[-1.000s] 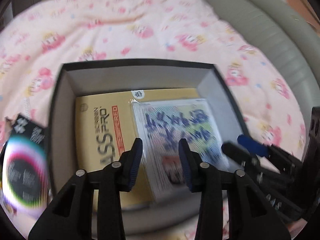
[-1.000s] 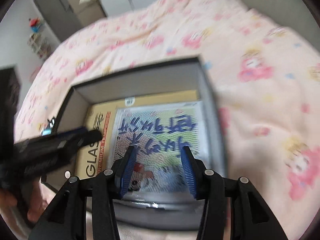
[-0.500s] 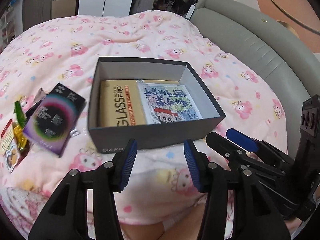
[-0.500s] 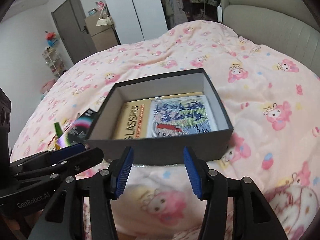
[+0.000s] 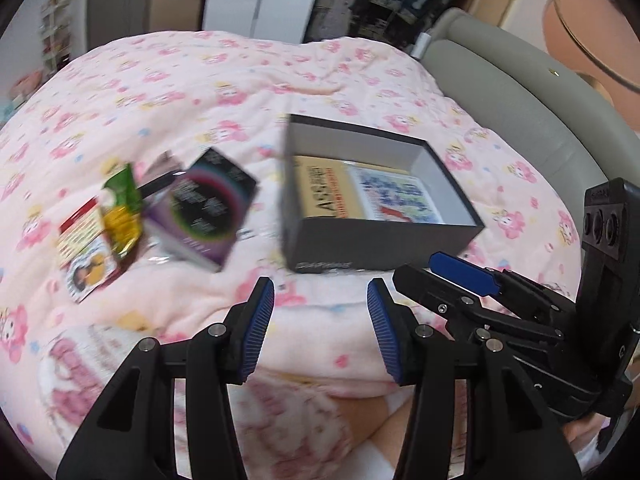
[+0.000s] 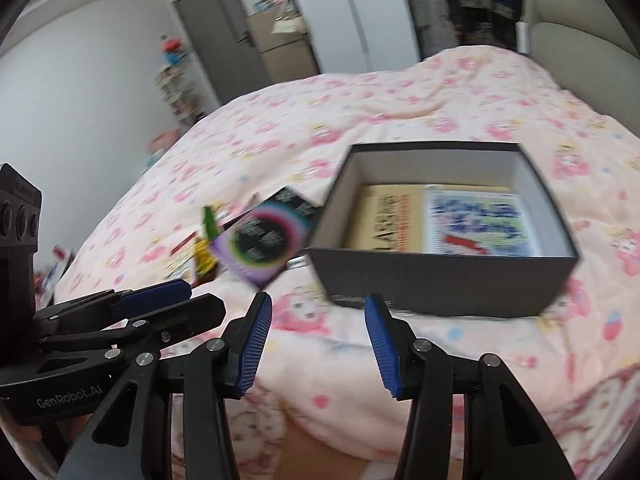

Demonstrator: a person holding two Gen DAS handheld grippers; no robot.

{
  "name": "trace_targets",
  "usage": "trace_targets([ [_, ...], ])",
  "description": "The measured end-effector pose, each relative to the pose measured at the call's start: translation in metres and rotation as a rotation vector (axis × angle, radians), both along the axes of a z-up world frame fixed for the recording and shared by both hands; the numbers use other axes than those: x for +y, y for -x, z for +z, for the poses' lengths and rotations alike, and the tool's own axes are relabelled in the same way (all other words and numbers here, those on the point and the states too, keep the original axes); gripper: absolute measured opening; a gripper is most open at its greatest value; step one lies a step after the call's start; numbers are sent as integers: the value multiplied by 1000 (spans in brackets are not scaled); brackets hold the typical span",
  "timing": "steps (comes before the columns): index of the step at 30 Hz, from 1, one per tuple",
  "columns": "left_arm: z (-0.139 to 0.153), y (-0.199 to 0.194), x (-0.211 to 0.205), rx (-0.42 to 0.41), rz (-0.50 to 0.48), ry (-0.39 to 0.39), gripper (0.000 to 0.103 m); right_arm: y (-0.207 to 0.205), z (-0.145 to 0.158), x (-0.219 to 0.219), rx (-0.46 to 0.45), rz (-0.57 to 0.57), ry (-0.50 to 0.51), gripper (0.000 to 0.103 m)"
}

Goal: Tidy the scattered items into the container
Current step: 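Move the right gripper back toward the scattered items, then grasp the black Smart Devil box with the right gripper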

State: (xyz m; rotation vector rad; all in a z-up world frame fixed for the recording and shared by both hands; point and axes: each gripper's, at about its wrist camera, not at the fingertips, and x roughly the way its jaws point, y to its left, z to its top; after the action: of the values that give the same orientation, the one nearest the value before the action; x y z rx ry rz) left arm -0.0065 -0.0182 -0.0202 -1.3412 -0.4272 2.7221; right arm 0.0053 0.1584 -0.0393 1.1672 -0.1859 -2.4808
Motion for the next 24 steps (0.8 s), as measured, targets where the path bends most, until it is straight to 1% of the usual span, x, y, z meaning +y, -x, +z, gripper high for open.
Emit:
trace_targets([
  [4,-9,-8,-37,-7,81,-38,49,12,-4,-41,-6,76,-28,42],
  [7,-11,-10,-63,9,140,-53,48,24,-4,-64,-10,116,-31,42],
  [11,-13,-9,-93,25,184,-53,48,39,-5,-92,-8,159,-43,42],
  [14,-23,-3,-113,10,211,-87,48,53,-14,-106,-32,177,-33,42],
  [18,-48,27,-146,-86,319,-175,48,76,-36,-110,-94,128,-39,42],
  [20,-59,49,-159,-123,339,-219,48,86,-47,-112,-115,115,-63,42],
  [22,-70,75,-168,-160,333,-229,48,92,-58,-118,-134,118,-97,42],
  [24,-80,96,-172,-192,353,-194,50,97,-73,-121,-176,122,-111,42],
])
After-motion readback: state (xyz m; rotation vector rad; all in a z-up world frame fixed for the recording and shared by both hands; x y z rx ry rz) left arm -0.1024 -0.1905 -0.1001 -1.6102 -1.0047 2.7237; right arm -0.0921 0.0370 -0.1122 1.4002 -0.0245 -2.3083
